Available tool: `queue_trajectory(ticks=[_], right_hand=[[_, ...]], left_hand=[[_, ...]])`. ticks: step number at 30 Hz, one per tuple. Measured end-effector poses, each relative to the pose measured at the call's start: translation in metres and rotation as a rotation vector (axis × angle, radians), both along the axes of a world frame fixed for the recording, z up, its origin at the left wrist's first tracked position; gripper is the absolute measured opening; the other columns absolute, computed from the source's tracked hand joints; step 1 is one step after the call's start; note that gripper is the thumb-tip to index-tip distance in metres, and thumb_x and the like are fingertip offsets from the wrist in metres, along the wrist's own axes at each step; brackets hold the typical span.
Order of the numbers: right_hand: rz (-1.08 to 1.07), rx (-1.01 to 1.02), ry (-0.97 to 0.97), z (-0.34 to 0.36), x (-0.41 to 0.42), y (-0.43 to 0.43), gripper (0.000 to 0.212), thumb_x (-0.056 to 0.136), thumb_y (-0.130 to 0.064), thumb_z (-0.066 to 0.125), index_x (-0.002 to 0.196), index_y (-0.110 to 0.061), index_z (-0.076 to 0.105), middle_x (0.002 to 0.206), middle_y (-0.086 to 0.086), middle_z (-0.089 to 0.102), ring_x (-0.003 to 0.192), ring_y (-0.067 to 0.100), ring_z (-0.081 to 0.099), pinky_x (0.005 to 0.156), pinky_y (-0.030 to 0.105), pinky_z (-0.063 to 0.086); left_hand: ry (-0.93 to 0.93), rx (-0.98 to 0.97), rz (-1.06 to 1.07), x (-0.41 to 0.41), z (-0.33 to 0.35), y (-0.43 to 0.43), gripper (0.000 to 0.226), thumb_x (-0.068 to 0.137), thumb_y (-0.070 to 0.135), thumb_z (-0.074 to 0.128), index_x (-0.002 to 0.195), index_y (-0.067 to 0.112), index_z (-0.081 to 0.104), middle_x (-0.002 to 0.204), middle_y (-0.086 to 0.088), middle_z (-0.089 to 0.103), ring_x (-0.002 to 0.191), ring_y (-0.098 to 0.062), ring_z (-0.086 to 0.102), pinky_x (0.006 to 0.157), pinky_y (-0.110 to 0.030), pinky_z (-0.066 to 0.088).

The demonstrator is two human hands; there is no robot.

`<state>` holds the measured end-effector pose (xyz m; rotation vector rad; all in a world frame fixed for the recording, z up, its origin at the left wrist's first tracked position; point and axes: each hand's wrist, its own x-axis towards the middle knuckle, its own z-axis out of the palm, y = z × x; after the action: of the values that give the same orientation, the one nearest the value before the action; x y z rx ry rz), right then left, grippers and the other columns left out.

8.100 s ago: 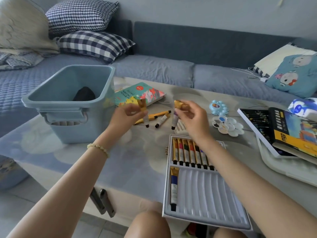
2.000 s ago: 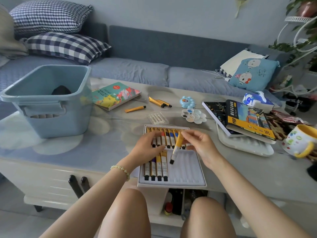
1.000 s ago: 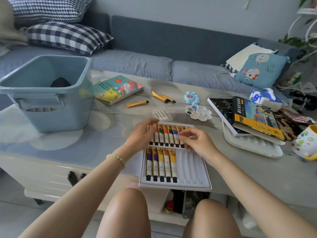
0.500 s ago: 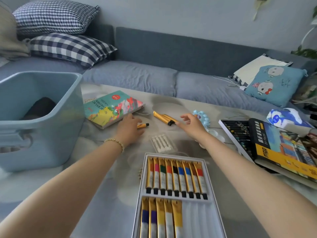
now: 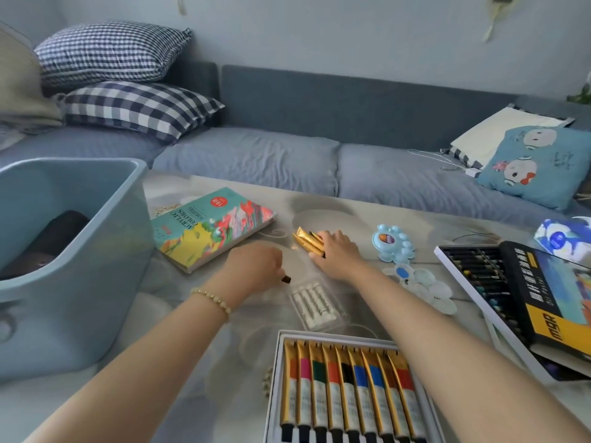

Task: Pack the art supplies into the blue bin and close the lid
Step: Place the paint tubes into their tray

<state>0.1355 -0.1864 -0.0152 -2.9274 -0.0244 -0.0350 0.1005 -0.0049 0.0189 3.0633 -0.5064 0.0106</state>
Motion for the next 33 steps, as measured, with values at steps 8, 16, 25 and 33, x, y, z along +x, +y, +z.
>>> queue_trajectory(ticks=[8,16,25,33], right_hand=[[0.001,0.201,0.082,0.012,-0.016,0.004,0.038,0.098,-0.030,0.041,0.130,-0.008,0.039,0.125,0.015,0.053,0.110,0.034,0.053,0.088,0.038,0.040],[-0.098,0.747,0.092,0.037,-0.088,-0.013,0.032,0.101,-0.025,0.039,0.132,-0.018,0.038,0.086,-0.004,0.050,0.073,0.010,0.046,0.063,0.022,0.039],[0.107,0.538,-0.068,0.054,-0.171,0.017,0.039,0.098,-0.028,0.045,0.136,-0.025,0.036,0.127,-0.001,0.054,0.110,0.013,0.055,0.092,0.034,0.048],[-0.050,0.646,-0.078,0.067,-0.219,0.015,0.030,0.101,-0.038,0.034,0.118,-0.020,0.051,0.101,0.003,0.057,0.080,0.012,0.054,0.073,0.029,0.045]], left_hand=[[0.009,-0.242,0.227,0.004,-0.018,0.007,0.050,0.091,0.046,0.055,0.121,0.006,0.045,0.115,-0.012,0.061,0.106,-0.028,0.059,0.075,-0.032,0.042],[0.818,-1.677,0.512,-0.028,0.006,-0.017,0.024,0.099,-0.005,0.030,0.121,-0.006,0.039,0.118,-0.021,0.040,0.091,-0.032,0.061,0.060,-0.031,0.058],[1.166,-1.957,0.329,-0.090,0.019,-0.039,0.035,0.099,0.033,0.045,0.112,0.002,0.055,0.094,-0.016,0.062,0.086,-0.026,0.062,0.079,-0.039,0.053],[1.071,-1.965,0.529,-0.126,0.016,-0.025,0.026,0.102,0.019,0.041,0.095,-0.003,0.053,0.089,-0.016,0.058,0.078,-0.022,0.058,0.078,-0.038,0.051]])
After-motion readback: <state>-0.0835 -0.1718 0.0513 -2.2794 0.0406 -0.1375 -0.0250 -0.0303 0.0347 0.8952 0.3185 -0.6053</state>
